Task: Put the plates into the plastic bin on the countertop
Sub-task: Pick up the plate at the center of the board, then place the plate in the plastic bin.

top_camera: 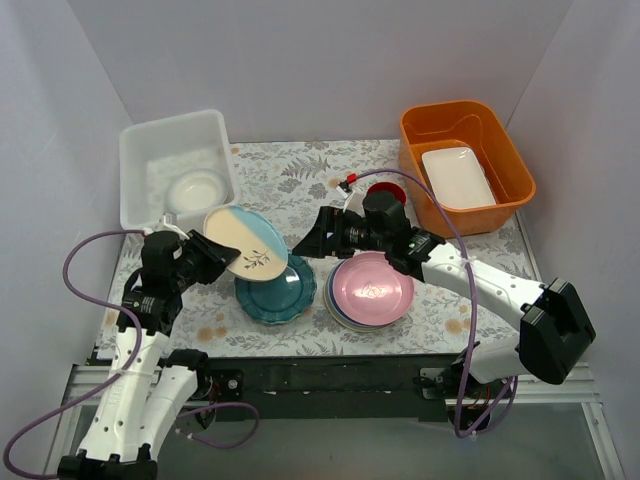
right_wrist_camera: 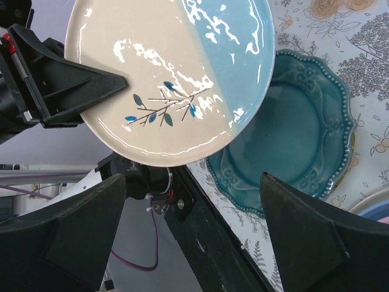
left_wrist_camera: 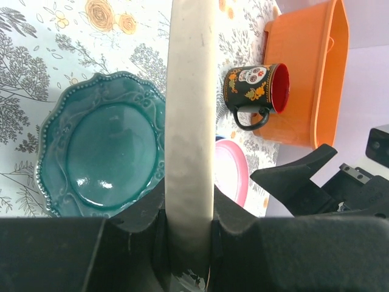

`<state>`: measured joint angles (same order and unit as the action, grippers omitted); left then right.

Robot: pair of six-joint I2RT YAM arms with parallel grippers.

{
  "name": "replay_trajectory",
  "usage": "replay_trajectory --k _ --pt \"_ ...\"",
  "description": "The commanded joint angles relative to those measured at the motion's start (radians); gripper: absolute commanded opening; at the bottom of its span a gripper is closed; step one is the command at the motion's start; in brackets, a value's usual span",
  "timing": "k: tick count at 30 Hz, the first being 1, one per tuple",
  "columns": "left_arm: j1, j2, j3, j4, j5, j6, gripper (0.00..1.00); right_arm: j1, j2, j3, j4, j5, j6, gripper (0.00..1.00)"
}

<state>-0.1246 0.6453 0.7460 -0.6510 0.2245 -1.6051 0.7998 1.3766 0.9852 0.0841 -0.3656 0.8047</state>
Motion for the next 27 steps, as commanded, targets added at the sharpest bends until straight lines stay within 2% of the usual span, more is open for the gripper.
replay_trajectory --k 1,10,18,24,27 --pt "-0.003 0.016 0.088 0.139 -0.02 -0.016 0.0 -0.022 0.002 0.007 0.022 -0.019 -0.015 0.98" --pt "0.0 0.178 0.153 0.235 0.013 -0.001 0.0 -0.03 0.079 0.027 0.077 -0.064 0.011 0.98" --pt "0.028 0.39 0.248 0.35 0.11 0.008 0.0 -0.036 0.058 0.014 0.034 -0.042 -0.021 0.98" --pt "0.111 0.522 0.325 0.442 0.194 -0.001 0.0 -0.048 0.039 -0.013 0.019 -0.049 -0.036 0.98" --pt "0.19 0.573 0.346 0.487 0.246 -0.029 0.0 -0.059 0.039 -0.014 0.029 -0.055 -0.038 0.98"
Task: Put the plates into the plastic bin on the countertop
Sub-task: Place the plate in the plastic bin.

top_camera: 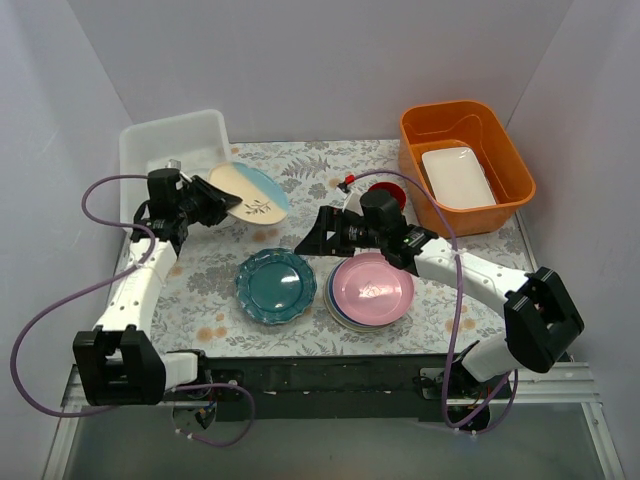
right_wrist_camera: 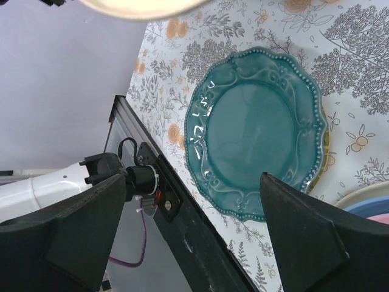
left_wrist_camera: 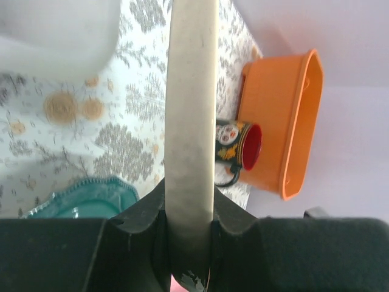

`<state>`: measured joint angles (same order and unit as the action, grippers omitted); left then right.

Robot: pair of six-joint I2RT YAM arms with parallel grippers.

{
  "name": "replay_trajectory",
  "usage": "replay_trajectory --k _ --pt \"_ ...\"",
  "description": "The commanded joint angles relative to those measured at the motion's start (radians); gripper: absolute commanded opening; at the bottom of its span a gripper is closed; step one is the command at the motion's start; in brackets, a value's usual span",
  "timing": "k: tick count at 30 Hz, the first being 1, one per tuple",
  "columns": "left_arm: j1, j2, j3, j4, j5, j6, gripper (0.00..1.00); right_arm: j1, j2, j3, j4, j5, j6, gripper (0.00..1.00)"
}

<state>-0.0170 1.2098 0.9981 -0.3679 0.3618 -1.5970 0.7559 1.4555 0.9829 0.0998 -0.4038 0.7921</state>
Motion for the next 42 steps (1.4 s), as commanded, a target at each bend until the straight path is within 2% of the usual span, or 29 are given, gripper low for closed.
replay_trajectory --k 1,22,30,33,42 --pt "0.109 0.019 0.105 0.213 0.12 -0.041 0.0 -0.018 -0.032 -0.012 0.026 -0.021 -0.022 0.98" --pt "0.339 0.284 0.278 0.363 0.161 -0.083 0.0 -0.021 0.051 0.045 0.035 -0.073 -0.03 0.98" --pt "0.365 0.37 0.332 0.362 0.152 -0.093 0.0 -0.027 0.043 0.027 0.012 -0.075 -0.048 0.98" --pt "0.371 0.375 0.324 0.399 0.131 -0.109 0.0 -0.035 0.046 0.026 0.024 -0.084 -0.042 0.98" --pt "0.377 0.373 0.338 0.346 0.08 -0.048 0.0 -0.036 0.072 0.039 0.071 -0.105 -0.011 0.98"
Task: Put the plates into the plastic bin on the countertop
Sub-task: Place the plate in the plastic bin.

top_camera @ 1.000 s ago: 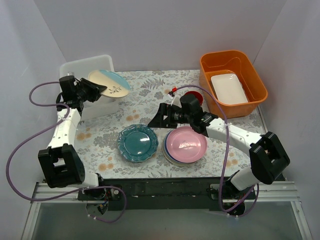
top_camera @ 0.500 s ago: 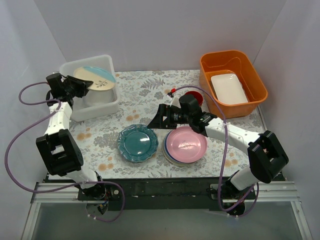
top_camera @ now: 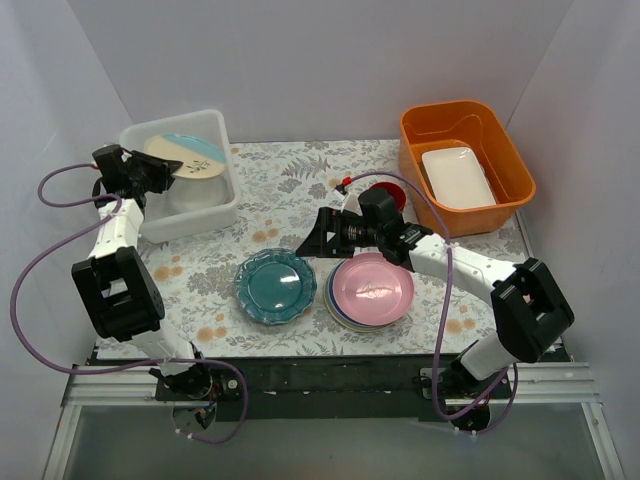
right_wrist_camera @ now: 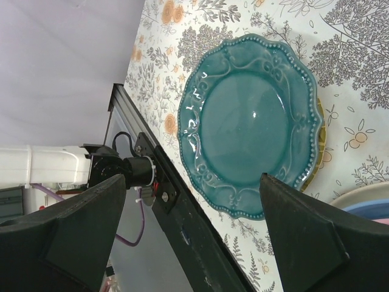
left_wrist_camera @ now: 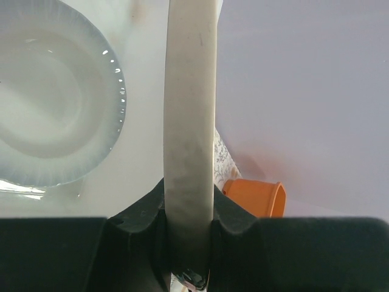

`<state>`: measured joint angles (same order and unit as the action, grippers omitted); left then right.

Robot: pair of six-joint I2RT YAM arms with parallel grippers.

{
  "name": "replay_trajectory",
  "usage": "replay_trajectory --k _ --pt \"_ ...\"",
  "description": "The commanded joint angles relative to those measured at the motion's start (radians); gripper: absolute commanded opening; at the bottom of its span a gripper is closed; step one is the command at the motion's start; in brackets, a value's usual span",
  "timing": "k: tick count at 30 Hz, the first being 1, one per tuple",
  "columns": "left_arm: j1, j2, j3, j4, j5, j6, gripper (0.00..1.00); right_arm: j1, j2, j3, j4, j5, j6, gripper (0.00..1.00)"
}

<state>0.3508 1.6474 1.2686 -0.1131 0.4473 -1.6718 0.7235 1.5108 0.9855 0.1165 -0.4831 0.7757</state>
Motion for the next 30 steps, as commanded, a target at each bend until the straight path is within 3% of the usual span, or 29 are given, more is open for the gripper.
replay_trajectory --k 1,30 --pt "0.01 -0.061 0.069 0.081 -0.013 0.035 0.0 -0.004 0.019 0.035 0.055 -0.028 0.007 0.98" --pt "0.007 0.129 0.055 0.07 -0.01 0.129 0.0 -0.019 0.051 0.015 0.064 -0.078 0.0 0.98"
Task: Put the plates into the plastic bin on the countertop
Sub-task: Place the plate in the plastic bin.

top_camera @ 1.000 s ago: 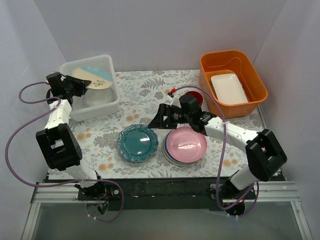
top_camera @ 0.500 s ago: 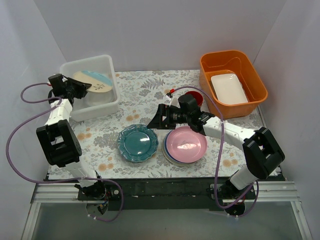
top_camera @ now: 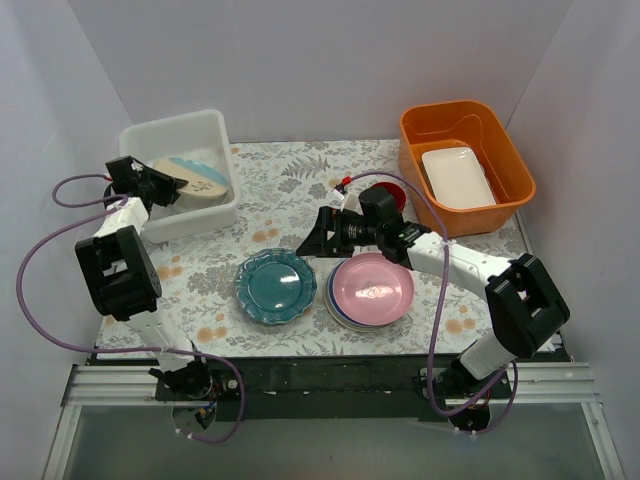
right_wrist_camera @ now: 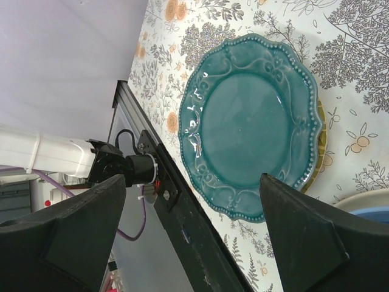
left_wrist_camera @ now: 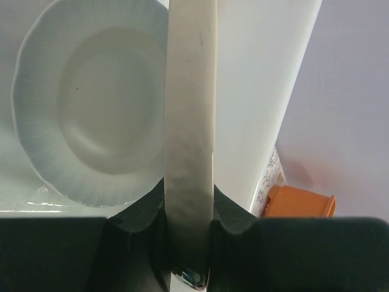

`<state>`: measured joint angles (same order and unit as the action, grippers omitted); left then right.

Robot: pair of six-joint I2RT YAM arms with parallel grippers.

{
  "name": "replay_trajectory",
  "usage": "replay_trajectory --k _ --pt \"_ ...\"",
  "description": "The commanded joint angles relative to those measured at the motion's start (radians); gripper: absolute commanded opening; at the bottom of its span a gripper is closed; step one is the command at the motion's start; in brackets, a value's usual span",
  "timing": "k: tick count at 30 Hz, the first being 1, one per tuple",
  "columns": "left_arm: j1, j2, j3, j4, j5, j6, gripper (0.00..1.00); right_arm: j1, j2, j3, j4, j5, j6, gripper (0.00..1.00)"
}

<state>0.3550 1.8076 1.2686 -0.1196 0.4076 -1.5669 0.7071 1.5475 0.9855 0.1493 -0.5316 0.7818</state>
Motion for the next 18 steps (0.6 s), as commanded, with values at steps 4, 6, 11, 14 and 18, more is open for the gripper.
replay_trajectory --k 4,6,11,14,18 --pt "0.001 -0.008 0.06 0.04 0.03 0.037 0.0 -0.003 0.017 0.012 0.029 -0.033 -0.009 0.98" --pt "-0.001 0.001 0.063 0.014 0.022 0.039 0.0 -0.005 0.02 0.015 0.029 -0.036 -0.006 0.98" --pt "-0.001 0.006 0.064 -0.047 0.008 0.088 0.05 -0.004 0.02 0.013 0.03 -0.042 -0.004 0.98" --pt "-0.001 0.001 0.078 -0.103 -0.004 0.136 0.12 -0.005 0.019 0.013 0.032 -0.042 -0.004 0.98" --pt "-0.002 -0.001 0.084 -0.184 -0.071 0.169 0.17 -0.005 0.016 0.012 0.033 -0.045 0.0 0.98"
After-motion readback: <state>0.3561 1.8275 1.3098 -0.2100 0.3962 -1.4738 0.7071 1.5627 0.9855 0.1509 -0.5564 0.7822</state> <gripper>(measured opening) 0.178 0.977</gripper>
